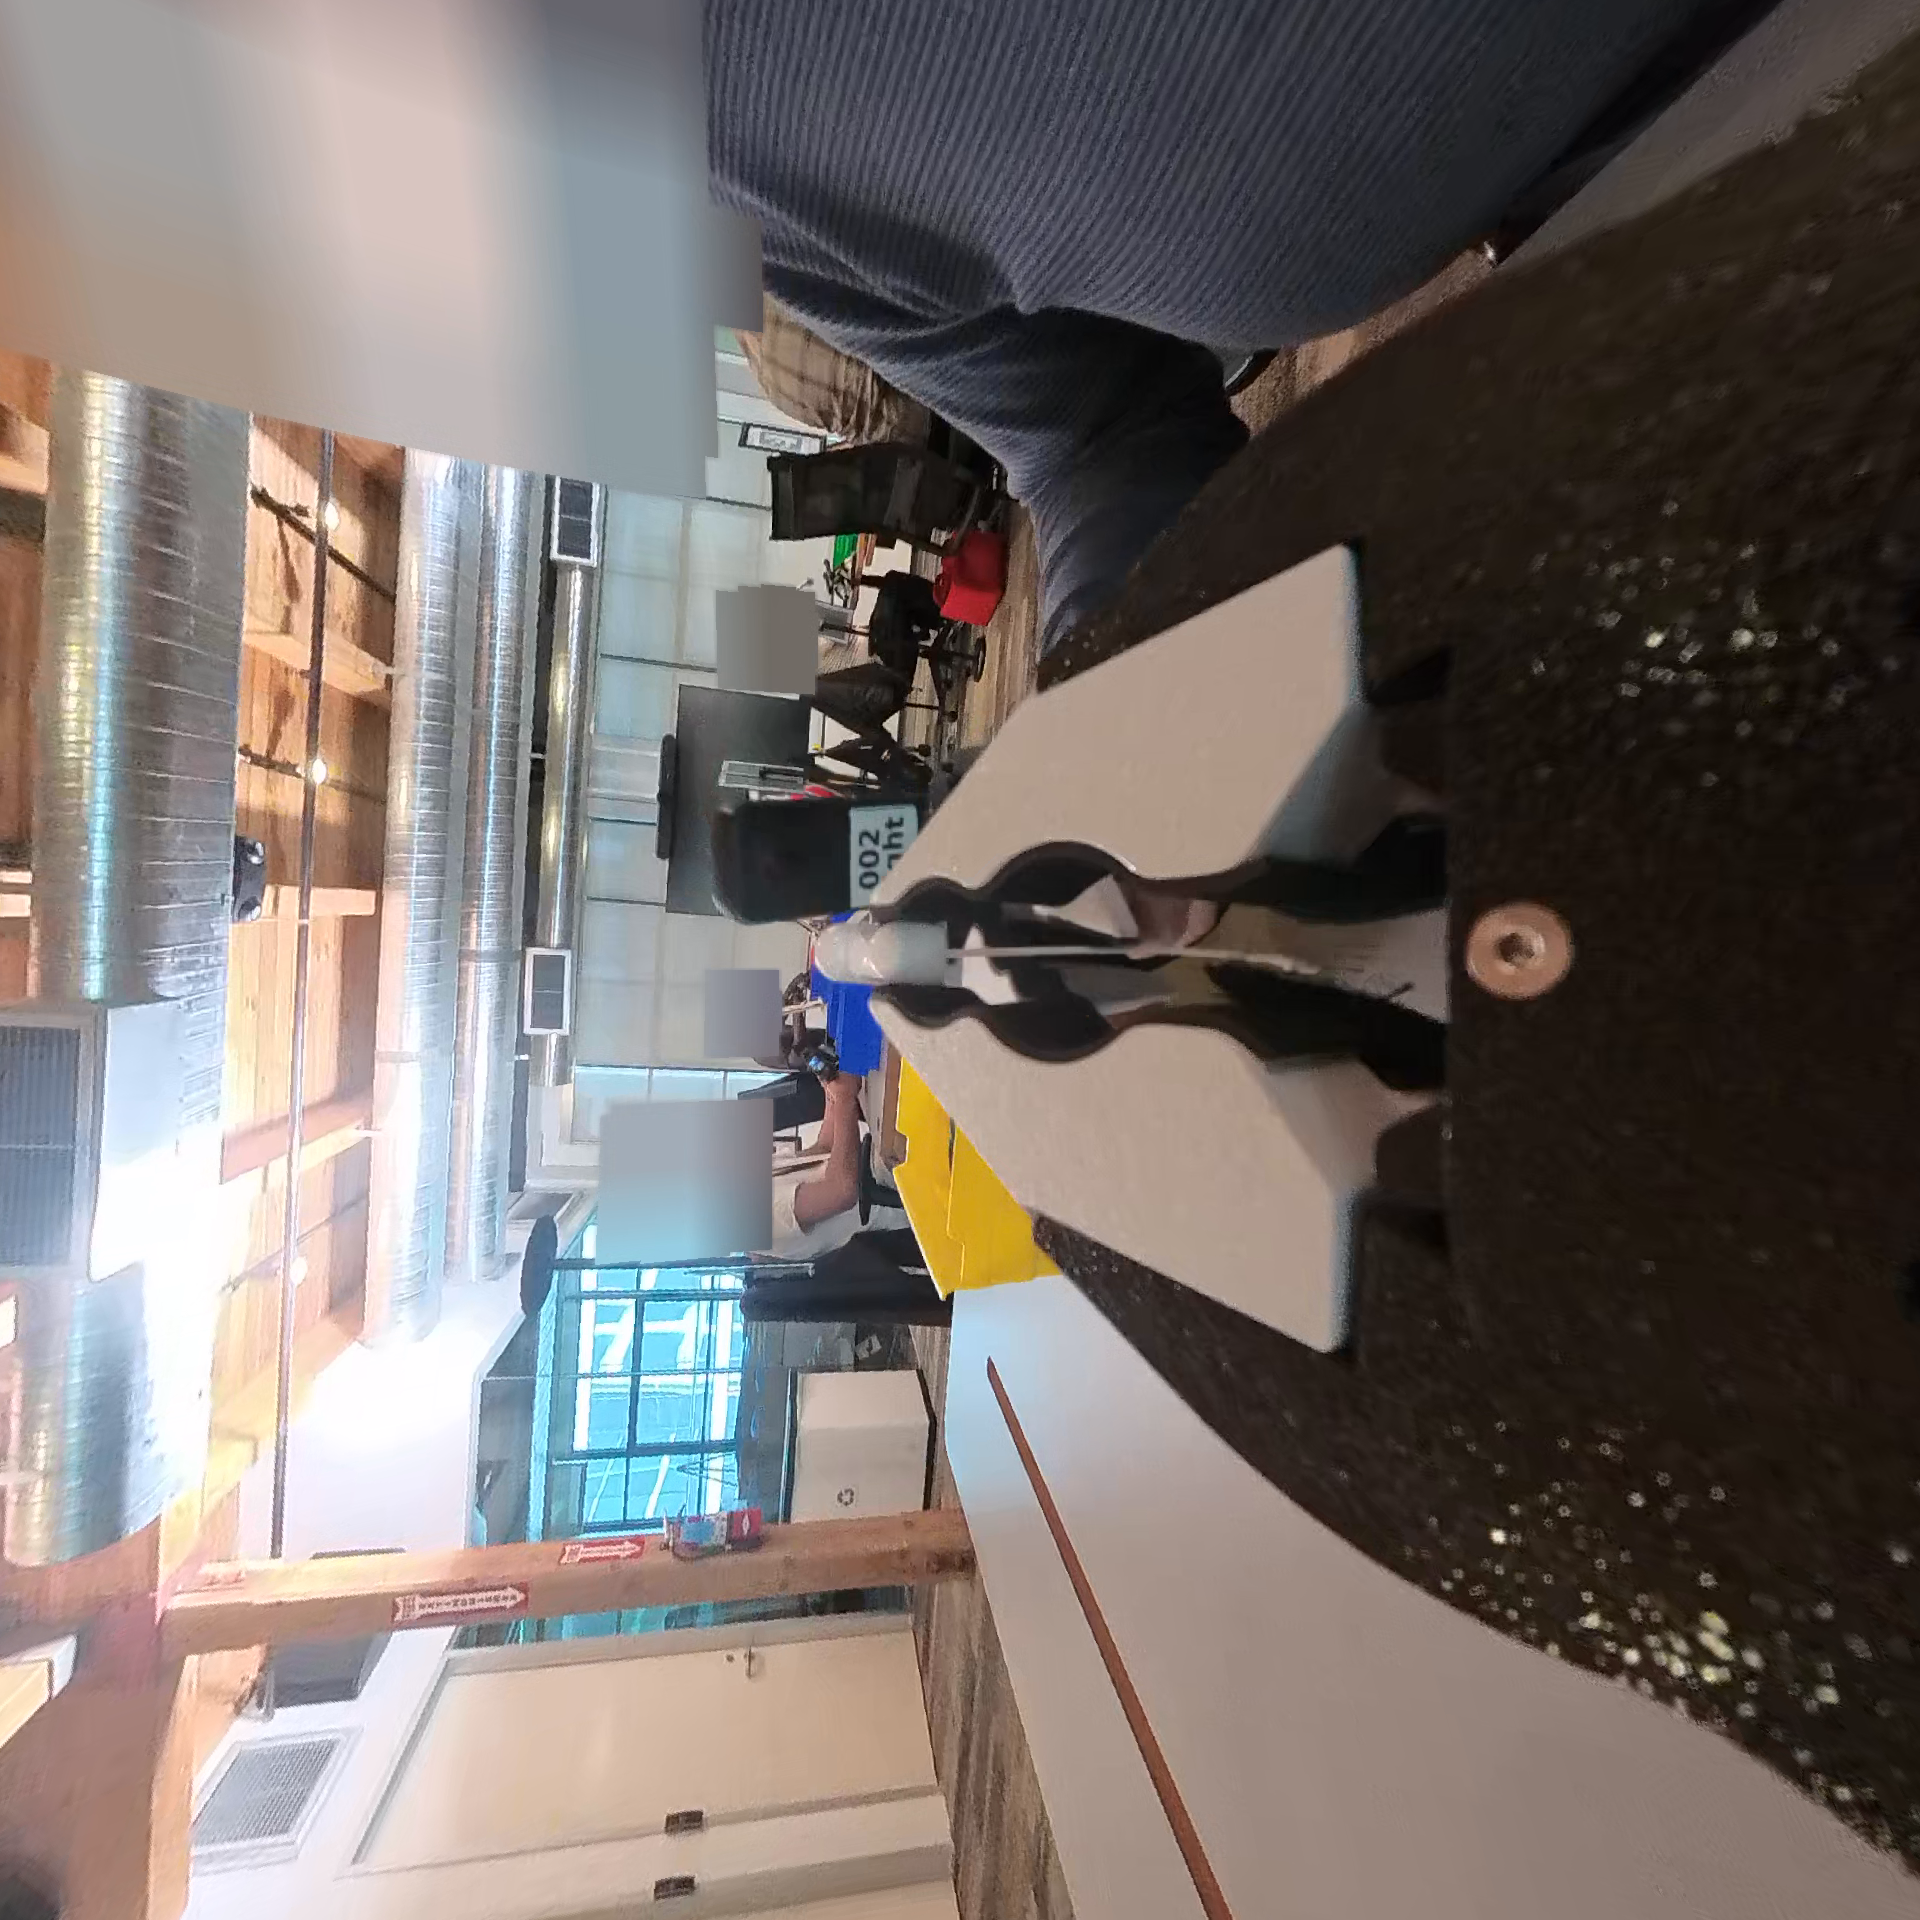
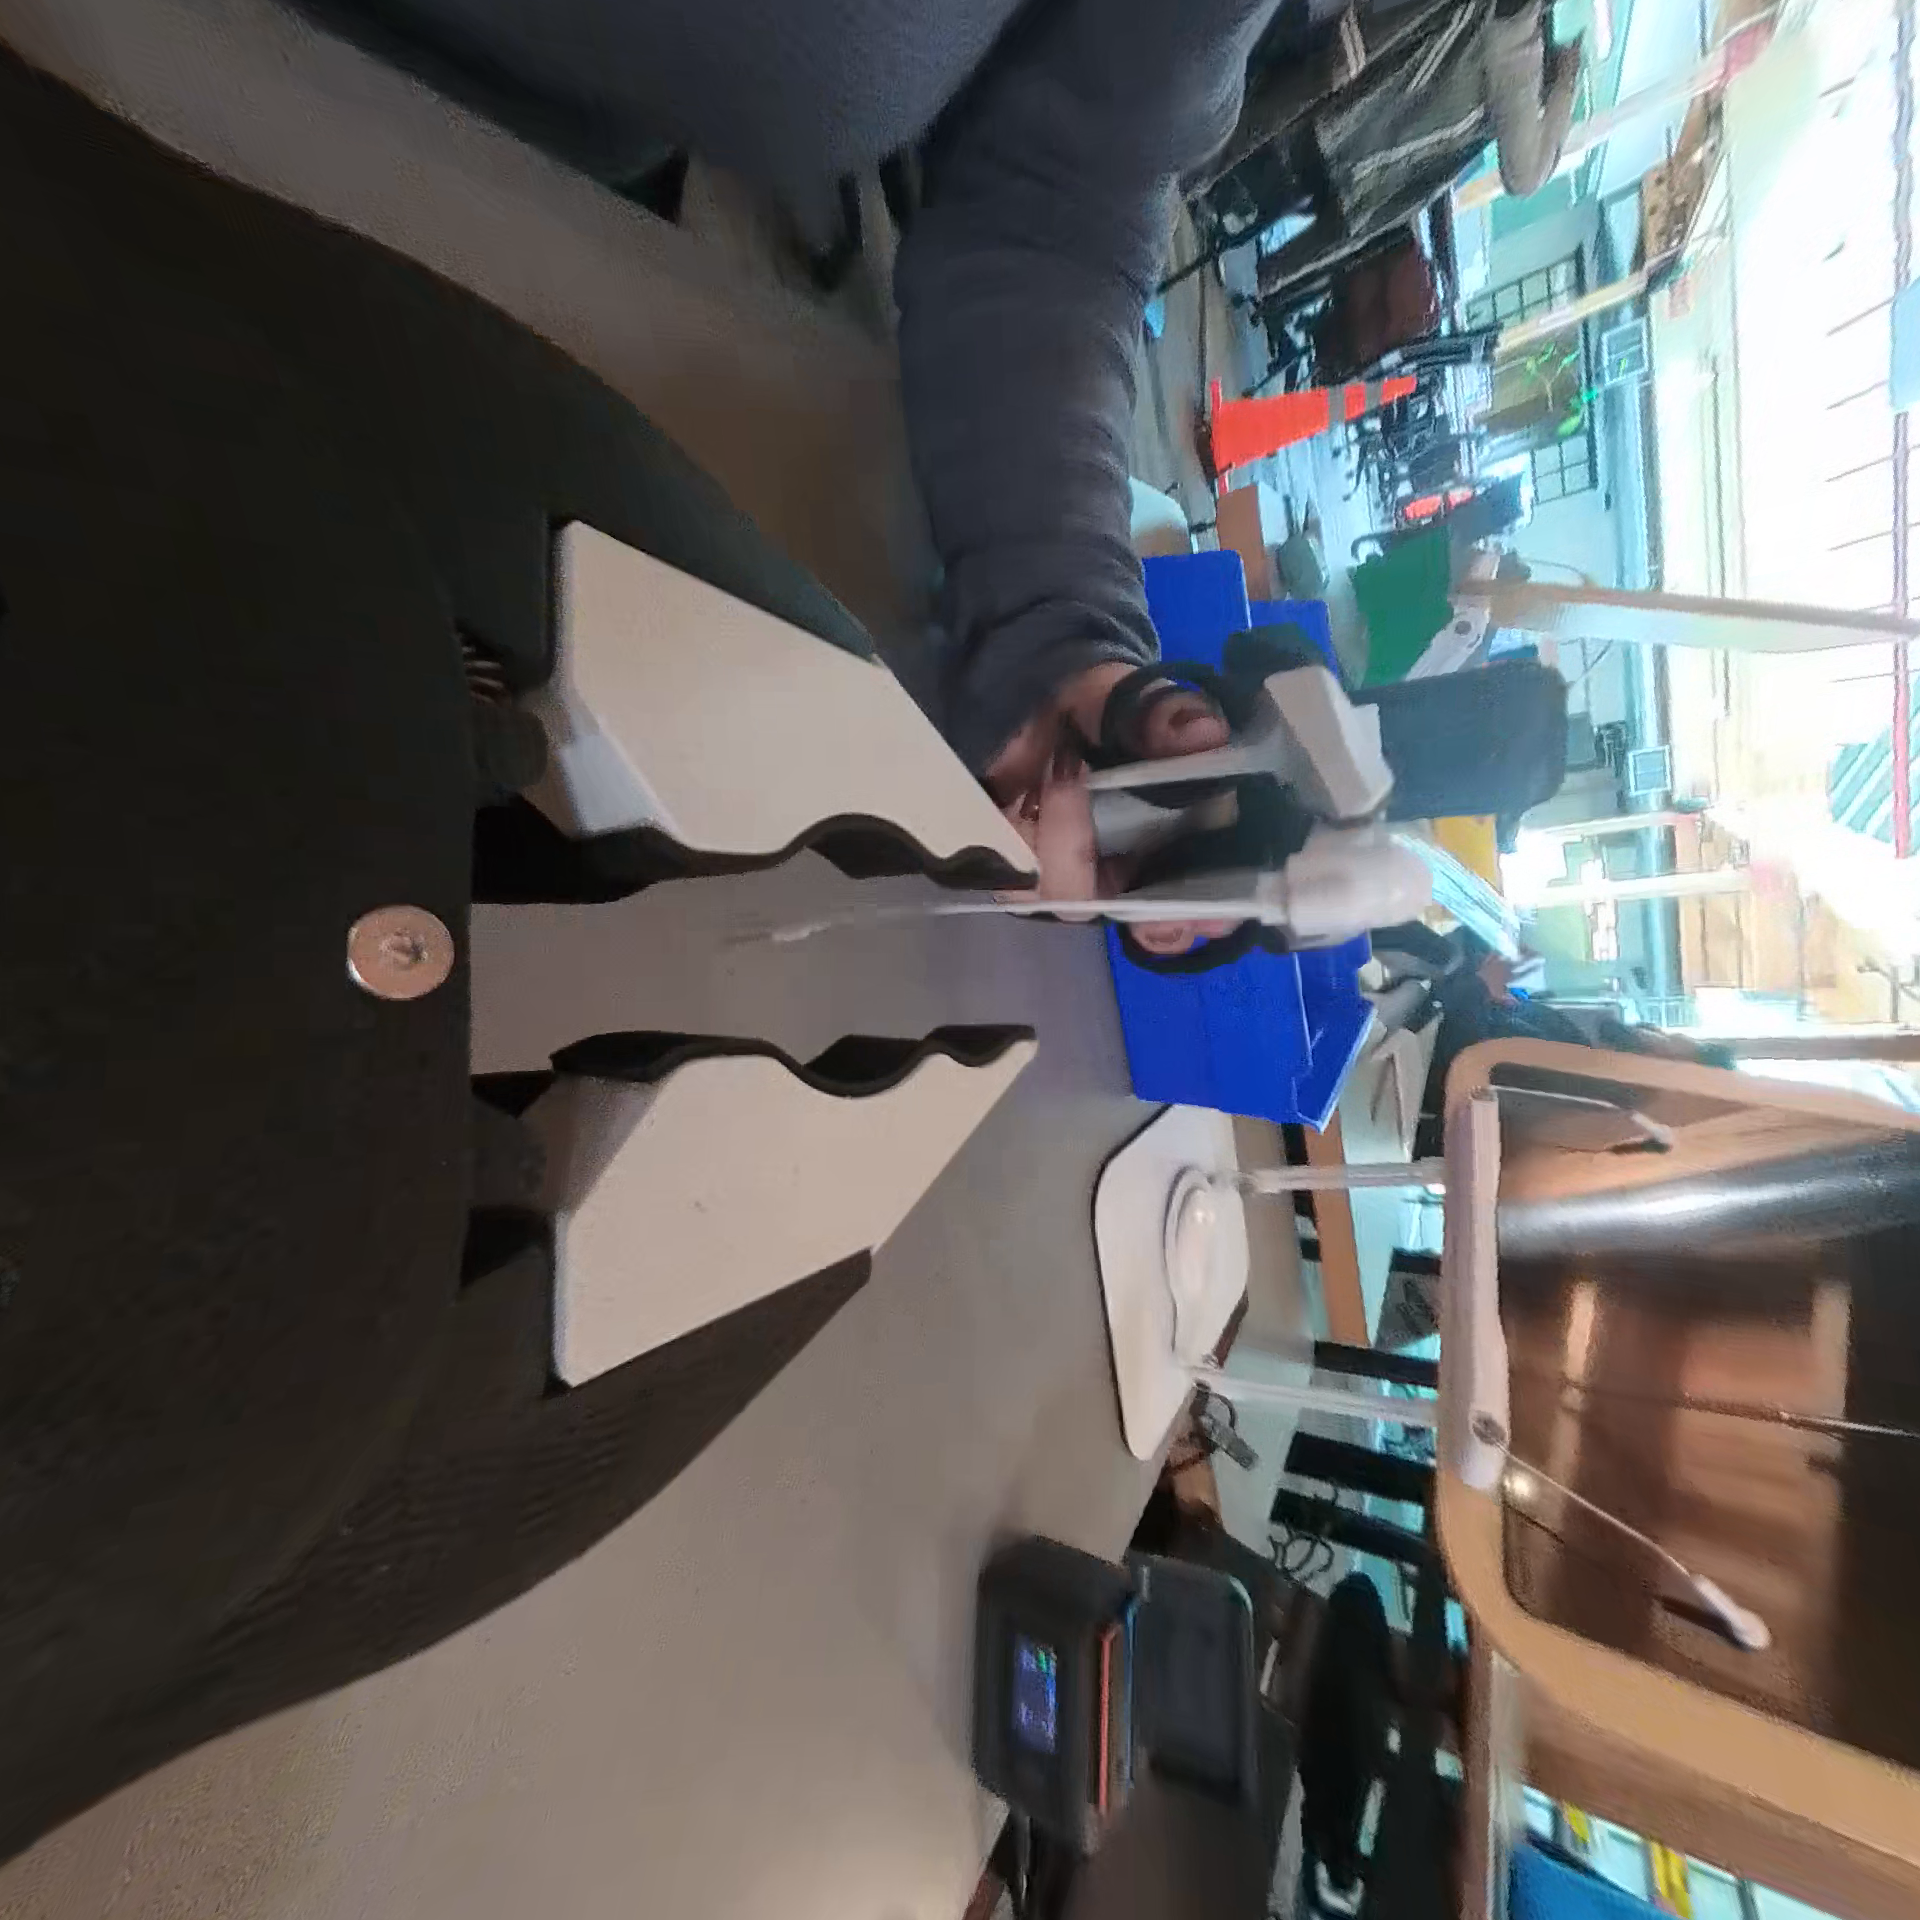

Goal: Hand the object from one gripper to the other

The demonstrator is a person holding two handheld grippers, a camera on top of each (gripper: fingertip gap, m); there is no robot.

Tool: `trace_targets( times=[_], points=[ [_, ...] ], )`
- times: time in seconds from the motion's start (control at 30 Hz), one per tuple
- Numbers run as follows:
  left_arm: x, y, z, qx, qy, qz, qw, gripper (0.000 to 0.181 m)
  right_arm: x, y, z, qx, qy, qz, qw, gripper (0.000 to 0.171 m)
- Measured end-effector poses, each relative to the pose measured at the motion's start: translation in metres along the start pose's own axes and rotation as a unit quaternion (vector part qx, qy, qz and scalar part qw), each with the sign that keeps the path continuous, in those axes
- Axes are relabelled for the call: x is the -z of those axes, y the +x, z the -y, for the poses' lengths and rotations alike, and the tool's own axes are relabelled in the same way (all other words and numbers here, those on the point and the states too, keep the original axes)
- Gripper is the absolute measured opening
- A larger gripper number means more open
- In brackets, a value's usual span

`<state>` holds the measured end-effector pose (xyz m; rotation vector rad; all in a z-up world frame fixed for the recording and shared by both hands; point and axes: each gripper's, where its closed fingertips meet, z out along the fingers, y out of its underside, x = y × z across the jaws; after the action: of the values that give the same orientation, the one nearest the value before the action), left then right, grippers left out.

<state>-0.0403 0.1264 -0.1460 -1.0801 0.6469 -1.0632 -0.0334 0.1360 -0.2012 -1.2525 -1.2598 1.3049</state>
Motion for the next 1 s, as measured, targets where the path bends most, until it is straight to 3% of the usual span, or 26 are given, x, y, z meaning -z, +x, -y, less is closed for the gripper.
trace_targets(
  times=[0.1,0.13,0.33,0.47,0.6,0.67,0.77,0.9,1.0],
  points=[
    [-0.001,0.002,-0.002,-0.009,-0.003,-0.005,1.0,0.009,-0.003,-0.007,-0.004,-0.003,-0.01,0.018,1.0,0.018],
    [-0.001,0.002,-0.002,-0.009,-0.005,-0.005,1.0,0.009,-0.004,-0.007,-0.003,0.003,-0.008,0.013,1.0,0.005],
    [0.003,-0.011,0.0,0.03,0.005,0.033,0.999,0.015,0.007,0.024,0.008,0.182,-0.013,-0.137,0.974,0.0],
    [0.003,-0.025,-0.01,0.095,-0.019,0.057,0.994,0.053,0.018,0.035,0.02,0.389,-0.038,-0.252,0.885,0.0],
    [-0.001,-0.029,-0.028,0.199,-0.048,0.045,0.978,0.075,0.025,0.032,0.033,0.54,-0.042,-0.324,0.776,0.0],
    [-0.004,-0.02,-0.034,0.228,-0.061,0.01,0.972,0.073,0.026,0.028,0.036,0.578,-0.039,-0.335,0.744,0.0],
    [-0.011,-0.001,-0.039,0.224,-0.077,-0.039,0.971,0.07,0.025,0.029,0.034,0.593,-0.052,-0.337,0.729,0.0],
    [-0.016,0.011,-0.049,0.103,-0.128,-0.029,0.986,0.063,0.026,0.035,0.031,0.596,-0.07,-0.344,0.722,0.0],
    [-0.017,0.013,-0.052,0.007,-0.156,-0.004,0.988,0.037,0.025,0.037,0.028,0.61,-0.086,-0.346,0.707,0.0]
  ],
)
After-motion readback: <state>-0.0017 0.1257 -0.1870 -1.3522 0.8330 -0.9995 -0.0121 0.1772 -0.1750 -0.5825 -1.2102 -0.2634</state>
